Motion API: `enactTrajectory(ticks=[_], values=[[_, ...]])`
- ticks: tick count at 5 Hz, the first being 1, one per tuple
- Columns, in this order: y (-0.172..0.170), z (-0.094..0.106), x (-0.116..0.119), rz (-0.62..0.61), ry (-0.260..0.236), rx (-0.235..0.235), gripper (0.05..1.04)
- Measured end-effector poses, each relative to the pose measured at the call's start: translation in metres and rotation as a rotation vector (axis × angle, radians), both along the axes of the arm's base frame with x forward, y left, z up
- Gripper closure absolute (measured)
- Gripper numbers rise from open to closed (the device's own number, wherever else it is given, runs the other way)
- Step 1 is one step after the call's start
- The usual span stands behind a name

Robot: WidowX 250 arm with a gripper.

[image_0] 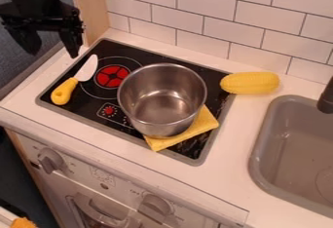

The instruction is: Put the object between the knife and the silver pot that is on the yellow cloth

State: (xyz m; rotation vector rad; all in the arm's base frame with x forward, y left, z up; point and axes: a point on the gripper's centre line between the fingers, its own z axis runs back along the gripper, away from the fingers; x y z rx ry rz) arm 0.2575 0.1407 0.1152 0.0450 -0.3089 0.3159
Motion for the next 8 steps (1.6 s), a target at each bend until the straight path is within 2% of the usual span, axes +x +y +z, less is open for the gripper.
enactTrajectory(ticks=[1, 3, 4, 5, 6, 7, 8], values=[[-0.003, -0.006, -0.001, -0.016, 0.025, -0.023, 0.083], [-0.031, 0.027, 0.029, -0.337, -0.02, -0.069, 0.083], [-0.054, 0.043, 0.044, -0.528, -0.036, -0.046, 0.083], [-0.089, 0.044, 0.062, -0.759, -0.024, 0.003, 0.083], [-0.13, 0.04, 0.079, -0.976, 0.01, 0.045, 0.083], [-0.155, 0.028, 0.093, -1.116, -0.021, 0.051, 0.083], [-0.185, 0.005, 0.114, -1.254, 0.026, 0.094, 0.083]])
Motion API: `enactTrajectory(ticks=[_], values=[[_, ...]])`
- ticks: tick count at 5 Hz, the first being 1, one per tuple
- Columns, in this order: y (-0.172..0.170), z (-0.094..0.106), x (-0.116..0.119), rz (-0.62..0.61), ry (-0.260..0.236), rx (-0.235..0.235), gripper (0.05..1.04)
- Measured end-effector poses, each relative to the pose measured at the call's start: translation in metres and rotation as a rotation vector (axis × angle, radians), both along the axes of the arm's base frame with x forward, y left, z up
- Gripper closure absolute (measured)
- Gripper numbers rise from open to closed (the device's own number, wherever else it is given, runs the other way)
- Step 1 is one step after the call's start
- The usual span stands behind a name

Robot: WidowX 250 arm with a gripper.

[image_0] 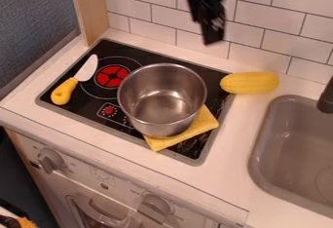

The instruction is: Put the object between the knife and the silver pot that is on the yellow cloth

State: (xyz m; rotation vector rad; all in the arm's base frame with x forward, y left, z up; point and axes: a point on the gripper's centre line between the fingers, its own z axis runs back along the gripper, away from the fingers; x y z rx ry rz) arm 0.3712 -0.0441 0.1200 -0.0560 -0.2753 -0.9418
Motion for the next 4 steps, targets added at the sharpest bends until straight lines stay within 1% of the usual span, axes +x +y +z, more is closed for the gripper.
enactTrajectory(ticks=[1, 2, 3, 4], values=[[-0.008, -0.026, 0.017, -0.081, 0.021, -0.009, 0.083], [-0.02, -0.046, 0.03, -0.137, 0.035, -0.001, 0.083], [-0.037, -0.058, 0.033, -0.187, 0.04, 0.028, 0.083], [-0.048, -0.07, 0.038, -0.237, 0.054, 0.039, 0.083]])
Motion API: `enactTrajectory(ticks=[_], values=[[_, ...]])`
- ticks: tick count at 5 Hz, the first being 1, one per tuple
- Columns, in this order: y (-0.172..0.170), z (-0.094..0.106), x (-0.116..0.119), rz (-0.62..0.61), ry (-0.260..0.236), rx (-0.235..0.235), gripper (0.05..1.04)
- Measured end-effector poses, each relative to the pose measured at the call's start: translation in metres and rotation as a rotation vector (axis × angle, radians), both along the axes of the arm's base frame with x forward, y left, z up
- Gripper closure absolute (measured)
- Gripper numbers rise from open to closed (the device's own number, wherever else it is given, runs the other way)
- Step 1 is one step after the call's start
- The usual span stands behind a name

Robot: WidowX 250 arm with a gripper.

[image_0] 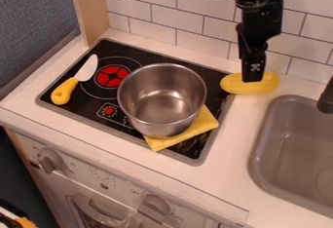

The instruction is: Put the object between the knife and the silver pot that is on the yellow cloth

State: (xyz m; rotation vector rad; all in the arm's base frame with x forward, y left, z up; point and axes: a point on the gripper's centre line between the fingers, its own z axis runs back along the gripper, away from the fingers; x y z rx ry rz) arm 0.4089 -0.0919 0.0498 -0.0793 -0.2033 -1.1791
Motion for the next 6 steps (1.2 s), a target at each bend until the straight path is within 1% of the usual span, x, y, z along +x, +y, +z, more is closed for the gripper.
enactTrajectory(ticks=[1, 2, 3, 4, 5, 6], values=[[-0.004, -0.019, -0.003, -0.025, 0.039, 0.021, 0.083], [-0.009, -0.033, -0.003, -0.057, 0.046, 0.038, 0.083], [-0.011, -0.042, -0.003, -0.07, 0.054, 0.034, 0.137], [-0.009, -0.043, -0.001, -0.062, 0.04, 0.045, 0.4], [-0.011, -0.044, -0.001, -0.07, 0.043, 0.035, 0.439], [-0.012, -0.043, -0.002, -0.082, 0.04, 0.031, 0.439]])
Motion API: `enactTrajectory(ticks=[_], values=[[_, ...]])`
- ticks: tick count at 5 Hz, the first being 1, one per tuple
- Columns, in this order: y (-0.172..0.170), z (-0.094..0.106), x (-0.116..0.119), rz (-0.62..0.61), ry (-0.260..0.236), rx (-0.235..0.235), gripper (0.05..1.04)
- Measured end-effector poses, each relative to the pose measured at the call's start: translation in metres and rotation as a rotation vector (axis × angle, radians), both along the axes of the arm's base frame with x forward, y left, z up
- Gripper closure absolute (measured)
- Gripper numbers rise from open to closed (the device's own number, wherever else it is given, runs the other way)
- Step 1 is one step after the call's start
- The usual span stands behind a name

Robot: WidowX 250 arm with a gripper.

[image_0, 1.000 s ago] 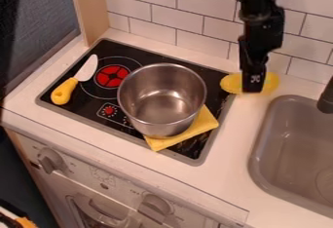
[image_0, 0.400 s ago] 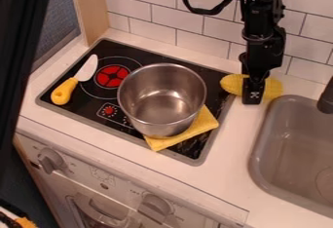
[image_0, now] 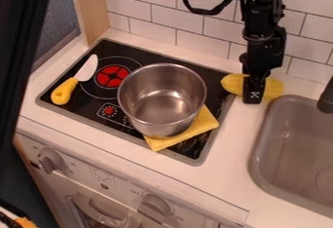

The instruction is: Put the object between the knife and the silver pot that is on the yellow cloth

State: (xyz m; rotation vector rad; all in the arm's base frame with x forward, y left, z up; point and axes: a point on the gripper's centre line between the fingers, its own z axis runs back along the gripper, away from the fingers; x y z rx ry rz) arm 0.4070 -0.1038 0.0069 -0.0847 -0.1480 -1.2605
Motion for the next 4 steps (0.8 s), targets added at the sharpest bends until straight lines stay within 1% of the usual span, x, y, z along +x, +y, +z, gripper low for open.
enactTrajectory(ticks=[1, 2, 3, 4], values=[[0.001, 0.004, -0.005, -0.026, -0.003, -0.004, 0.439], [0.001, 0.024, -0.004, -0.077, -0.046, -0.014, 0.439], [0.002, 0.044, -0.003, -0.11, -0.077, -0.038, 0.439], [0.012, 0.071, 0.0, -0.113, -0.133, -0.052, 0.439]])
